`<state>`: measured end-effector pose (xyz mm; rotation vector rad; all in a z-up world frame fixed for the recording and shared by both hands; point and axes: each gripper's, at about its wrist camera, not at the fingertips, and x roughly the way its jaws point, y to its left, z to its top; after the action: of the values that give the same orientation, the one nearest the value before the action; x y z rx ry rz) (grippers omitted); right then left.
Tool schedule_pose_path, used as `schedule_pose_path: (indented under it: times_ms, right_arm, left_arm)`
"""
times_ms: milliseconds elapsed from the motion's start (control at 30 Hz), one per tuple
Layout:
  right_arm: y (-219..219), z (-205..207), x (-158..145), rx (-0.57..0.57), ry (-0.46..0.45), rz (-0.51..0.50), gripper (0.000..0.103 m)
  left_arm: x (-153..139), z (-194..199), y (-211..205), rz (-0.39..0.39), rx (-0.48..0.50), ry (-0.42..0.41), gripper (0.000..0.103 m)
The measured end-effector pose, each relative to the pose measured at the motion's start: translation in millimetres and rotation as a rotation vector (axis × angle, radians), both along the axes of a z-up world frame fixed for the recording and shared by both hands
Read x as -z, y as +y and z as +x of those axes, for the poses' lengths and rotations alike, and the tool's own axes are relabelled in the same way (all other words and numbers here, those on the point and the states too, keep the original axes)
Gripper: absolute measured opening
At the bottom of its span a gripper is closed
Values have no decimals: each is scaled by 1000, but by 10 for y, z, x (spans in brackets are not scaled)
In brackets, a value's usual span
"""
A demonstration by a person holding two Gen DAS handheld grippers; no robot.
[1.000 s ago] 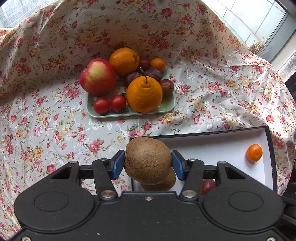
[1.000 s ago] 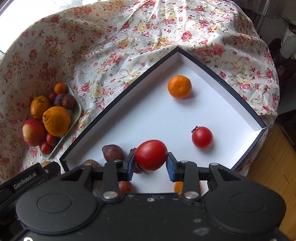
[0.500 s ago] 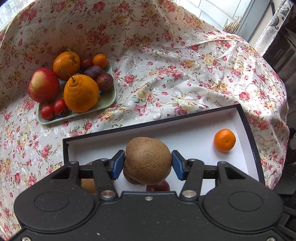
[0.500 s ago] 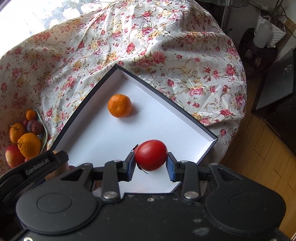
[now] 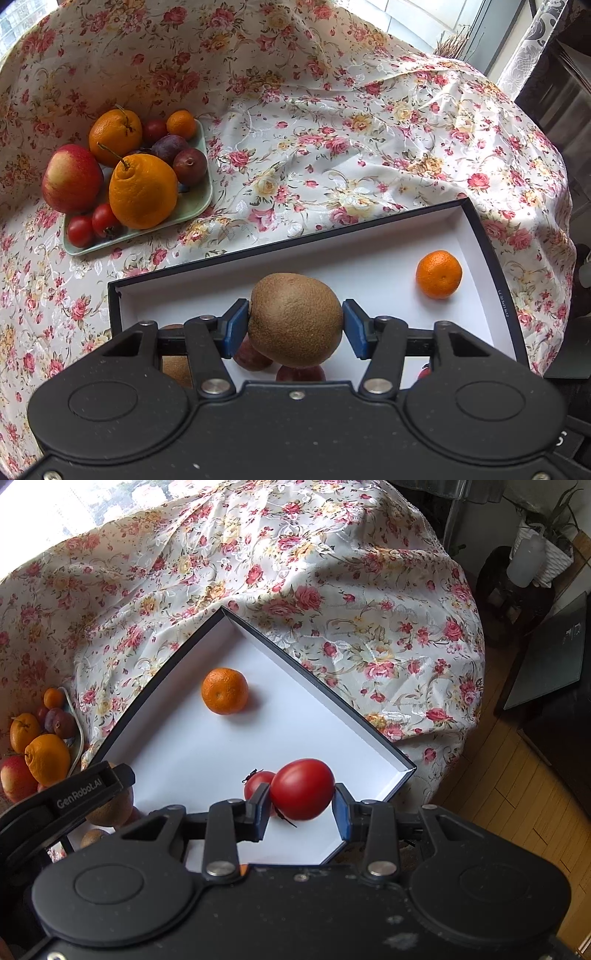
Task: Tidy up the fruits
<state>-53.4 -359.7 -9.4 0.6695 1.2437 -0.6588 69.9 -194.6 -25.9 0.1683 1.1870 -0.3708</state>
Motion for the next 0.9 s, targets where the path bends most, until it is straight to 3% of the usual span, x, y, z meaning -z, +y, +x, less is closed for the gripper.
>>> schedule_pose_path:
  times_ms: [233,367,900]
  right_arm:
    - [-63,-43,-69,40,-21,-30,38]
    - [-98,-48,-42,54,-13,1,38]
    - [232,119,-104,-68,-11,-5,38]
  left_arm:
    - [-84,-53,-11,19,16,-61,59]
    - [-91,-71,37,17,10,-39,59]
    - [-185,-305,448,38,-26,-16,59]
